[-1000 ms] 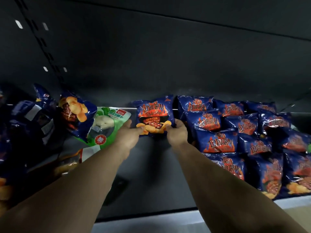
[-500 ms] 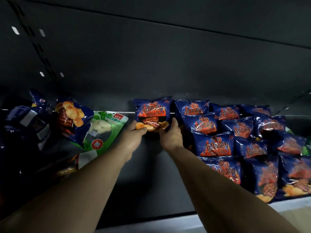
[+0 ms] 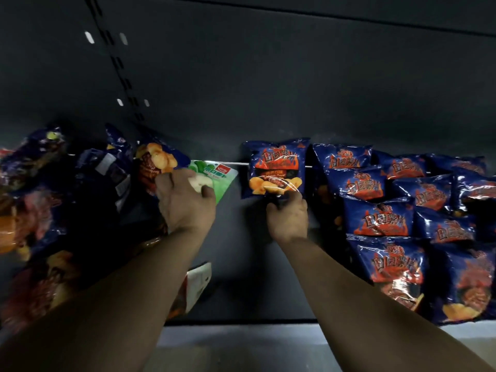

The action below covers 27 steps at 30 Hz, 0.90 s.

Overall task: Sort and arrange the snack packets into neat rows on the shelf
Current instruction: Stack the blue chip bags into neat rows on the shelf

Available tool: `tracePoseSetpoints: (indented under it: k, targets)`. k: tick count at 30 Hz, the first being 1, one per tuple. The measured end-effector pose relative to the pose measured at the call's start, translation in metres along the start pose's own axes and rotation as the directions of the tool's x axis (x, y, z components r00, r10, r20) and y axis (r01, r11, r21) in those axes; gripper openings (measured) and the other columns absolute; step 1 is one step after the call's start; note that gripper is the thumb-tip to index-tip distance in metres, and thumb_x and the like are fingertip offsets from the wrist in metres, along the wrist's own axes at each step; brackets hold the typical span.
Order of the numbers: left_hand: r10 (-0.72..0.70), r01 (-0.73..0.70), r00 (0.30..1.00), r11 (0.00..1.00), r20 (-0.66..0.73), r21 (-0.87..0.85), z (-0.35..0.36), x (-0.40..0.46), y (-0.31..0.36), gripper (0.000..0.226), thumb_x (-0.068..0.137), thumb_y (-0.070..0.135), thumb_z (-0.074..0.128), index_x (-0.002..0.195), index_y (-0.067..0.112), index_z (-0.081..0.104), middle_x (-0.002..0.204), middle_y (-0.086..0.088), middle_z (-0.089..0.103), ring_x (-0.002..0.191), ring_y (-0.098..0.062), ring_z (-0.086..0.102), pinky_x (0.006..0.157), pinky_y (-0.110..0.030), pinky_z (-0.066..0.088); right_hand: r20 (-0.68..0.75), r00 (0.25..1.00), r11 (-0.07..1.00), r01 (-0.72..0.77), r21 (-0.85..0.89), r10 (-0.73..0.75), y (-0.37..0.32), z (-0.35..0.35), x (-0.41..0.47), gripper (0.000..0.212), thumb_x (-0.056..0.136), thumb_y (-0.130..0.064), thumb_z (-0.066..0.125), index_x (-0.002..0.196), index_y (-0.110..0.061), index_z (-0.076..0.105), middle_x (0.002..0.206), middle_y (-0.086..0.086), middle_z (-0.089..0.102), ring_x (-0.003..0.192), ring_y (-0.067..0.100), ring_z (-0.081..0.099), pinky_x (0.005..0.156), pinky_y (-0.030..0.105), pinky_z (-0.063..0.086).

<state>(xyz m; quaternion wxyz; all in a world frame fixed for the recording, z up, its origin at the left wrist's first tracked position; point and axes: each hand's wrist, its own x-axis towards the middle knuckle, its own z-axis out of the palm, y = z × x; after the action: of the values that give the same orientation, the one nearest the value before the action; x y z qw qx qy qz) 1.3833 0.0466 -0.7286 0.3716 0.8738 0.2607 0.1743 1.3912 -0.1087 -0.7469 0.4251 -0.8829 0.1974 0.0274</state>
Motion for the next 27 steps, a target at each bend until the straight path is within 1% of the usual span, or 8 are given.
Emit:
tracePoseSetpoints:
  k: [3,6,9,13,16,18,22,27]
  targets:
    - [0.074,-0.061,0.993,0.99,-0.098,0.125,-0.018,0.024,-0.008,0.054,0.078,0.022,0.068,0.127,0.01,0.047,0.133,-0.021,0.038,0.12,-0.041,0.038,0.094,-0.046,0.035,0.028,0.998,0.999,0.052,0.006,-0.052,-0.008,0.007,-0.009,0.042,0.087,-0.015,0.061,0.126,-0.006,0.048,0.128,0.015,0.048,0.119,0.03,0.047,0.094,0.026,0.032]
    - [0.041,-0.041,0.999,0.967,0.005,0.252,-0.022,0.044,-0.008,0.069,0.081,0.035,0.067,0.14,0.021,0.036,0.147,-0.015,0.022,0.13,-0.037,0.027,0.103,-0.047,0.029,0.077,0.993,0.995,0.095,-0.014,-0.094,-0.009,0.009,-0.021,0.042,0.087,-0.017,0.062,0.126,-0.009,0.049,0.128,0.011,0.05,0.117,0.025,0.05,0.095,0.025,0.034]
    - [-0.012,-0.008,0.996,0.974,0.089,0.224,-0.012,0.052,-0.004,0.065,0.086,0.039,0.062,0.144,0.027,0.034,0.154,-0.009,0.012,0.137,-0.033,0.02,0.106,-0.047,0.026,0.122,0.988,0.995,0.094,-0.036,-0.089,-0.007,0.007,-0.027,0.04,0.087,-0.021,0.065,0.123,-0.009,0.053,0.125,0.011,0.053,0.113,0.026,0.054,0.096,0.027,0.039]
    - [-0.053,0.022,0.988,0.977,0.143,0.213,0.0,0.05,-0.007,0.067,0.089,0.043,0.057,0.148,0.029,0.027,0.157,-0.008,0.006,0.141,-0.031,0.015,0.107,-0.049,0.025,0.174,0.982,0.995,0.079,-0.065,-0.066,-0.004,0.0,-0.029,0.036,0.087,-0.026,0.065,0.12,-0.012,0.057,0.123,0.01,0.056,0.111,0.025,0.057,0.098,0.035,0.044]
    - [-0.122,0.101,0.985,0.981,0.121,0.163,0.003,0.052,-0.012,0.075,0.092,0.042,0.053,0.152,0.021,0.012,0.159,-0.009,0.005,0.145,-0.029,0.009,0.108,-0.05,0.023,0.202,0.978,0.993,0.066,-0.094,-0.046,-0.001,-0.005,-0.032,0.037,0.088,-0.026,0.065,0.121,-0.012,0.057,0.123,0.009,0.056,0.112,0.024,0.057,0.096,0.027,0.044]
    - [-0.171,0.156,0.978,0.98,0.122,0.126,0.005,0.052,-0.013,0.073,0.095,0.038,0.048,0.153,0.021,0.007,0.16,-0.007,0.002,0.146,-0.028,0.005,0.11,-0.051,0.021,0.235,0.972,0.989,0.062,-0.133,-0.029,0.001,-0.006,-0.034,0.037,0.089,-0.028,0.065,0.122,-0.012,0.058,0.123,0.009,0.055,0.113,0.024,0.056,0.095,0.024,0.041]
    - [-0.123,0.111,0.986,0.988,0.112,0.105,0.003,0.046,-0.022,0.055,0.098,0.027,0.04,0.15,0.031,0.022,0.161,-0.003,0.002,0.147,-0.026,0.001,0.112,-0.052,0.019,0.304,0.952,0.98,0.101,-0.173,-0.044,0.002,-0.002,-0.038,0.04,0.089,-0.029,0.064,0.124,-0.011,0.057,0.125,0.01,0.057,0.118,0.024,0.052,0.103,0.033,0.041]
    - [0.029,-0.032,0.996,0.999,0.089,0.033,-0.01,0.036,-0.031,0.049,0.099,0.015,0.037,0.146,0.026,0.035,0.159,-0.011,0.007,0.146,-0.031,0.007,0.116,-0.038,0.014,0.326,0.945,0.988,0.083,-0.133,-0.036,-0.004,0.002,-0.037,0.043,0.09,-0.032,0.063,0.127,-0.013,0.054,0.127,0.008,0.054,0.114,0.025,0.055,0.098,0.033,0.046]
